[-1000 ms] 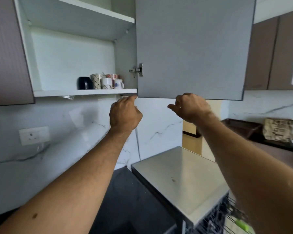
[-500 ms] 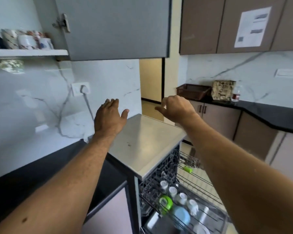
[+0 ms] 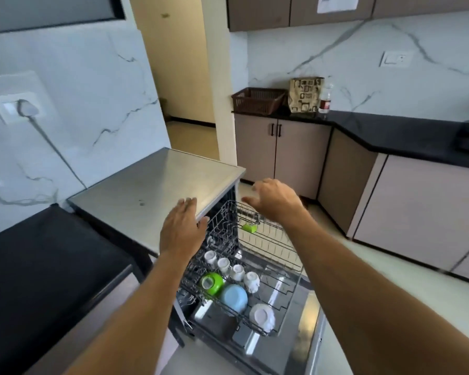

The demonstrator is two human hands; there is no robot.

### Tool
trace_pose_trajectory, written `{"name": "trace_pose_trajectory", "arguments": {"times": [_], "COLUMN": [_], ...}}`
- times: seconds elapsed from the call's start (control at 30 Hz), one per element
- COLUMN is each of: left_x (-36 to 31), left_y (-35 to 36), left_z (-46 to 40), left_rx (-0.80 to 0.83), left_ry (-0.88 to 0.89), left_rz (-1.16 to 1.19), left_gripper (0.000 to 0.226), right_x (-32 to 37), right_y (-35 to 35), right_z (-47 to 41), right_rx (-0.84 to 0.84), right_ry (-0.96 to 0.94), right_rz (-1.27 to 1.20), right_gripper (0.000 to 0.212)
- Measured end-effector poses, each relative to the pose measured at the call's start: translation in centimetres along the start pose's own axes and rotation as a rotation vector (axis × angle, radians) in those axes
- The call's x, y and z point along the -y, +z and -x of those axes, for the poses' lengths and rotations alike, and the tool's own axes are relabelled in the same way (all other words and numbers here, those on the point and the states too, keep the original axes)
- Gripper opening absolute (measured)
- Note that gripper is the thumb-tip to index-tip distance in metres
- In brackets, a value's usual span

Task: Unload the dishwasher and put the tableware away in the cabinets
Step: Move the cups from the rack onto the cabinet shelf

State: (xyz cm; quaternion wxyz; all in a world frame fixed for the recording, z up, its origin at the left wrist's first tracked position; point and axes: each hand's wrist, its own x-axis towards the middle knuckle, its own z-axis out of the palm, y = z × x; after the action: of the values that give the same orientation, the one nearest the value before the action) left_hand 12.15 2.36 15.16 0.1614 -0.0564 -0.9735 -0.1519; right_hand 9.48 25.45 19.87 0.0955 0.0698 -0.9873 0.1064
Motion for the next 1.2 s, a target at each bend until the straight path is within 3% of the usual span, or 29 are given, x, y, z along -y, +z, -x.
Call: {"name": "trace_pose_trajectory", "arguments": {"times": [0.2,0.4,0.9,1.2], "left_x": [-1.1,-0.4,3.2,4.2], "left_y": [5.9,11.9,30.3,38.3], "left_z": [0.6,0.5,-4.1,-3.8], "left_rx": [0.107,0.234,0.590,0.696], "left_ry": [0.046,0.084,0.000,-0.059], "left_rz": [-0.004,0.032,0.121,0.163], "left_gripper": [0.060,0.059,0.059,0.071], "right_x": [-4.6,-8.0,-12.2,-13.1], "right_y": [4.9,10.5,28.2,37.8], "right_z": [1.6,2.5,-1.6,-0.9], "right_rx": [0.102,0.209,0.533,0.654], "right_ry": [0.096,0.177,0.371,0.430], "right_rz": [-0.085,-0.143,-0.261,-0.327], "right_gripper": [0.071,0.067,0.081,0.062]}}
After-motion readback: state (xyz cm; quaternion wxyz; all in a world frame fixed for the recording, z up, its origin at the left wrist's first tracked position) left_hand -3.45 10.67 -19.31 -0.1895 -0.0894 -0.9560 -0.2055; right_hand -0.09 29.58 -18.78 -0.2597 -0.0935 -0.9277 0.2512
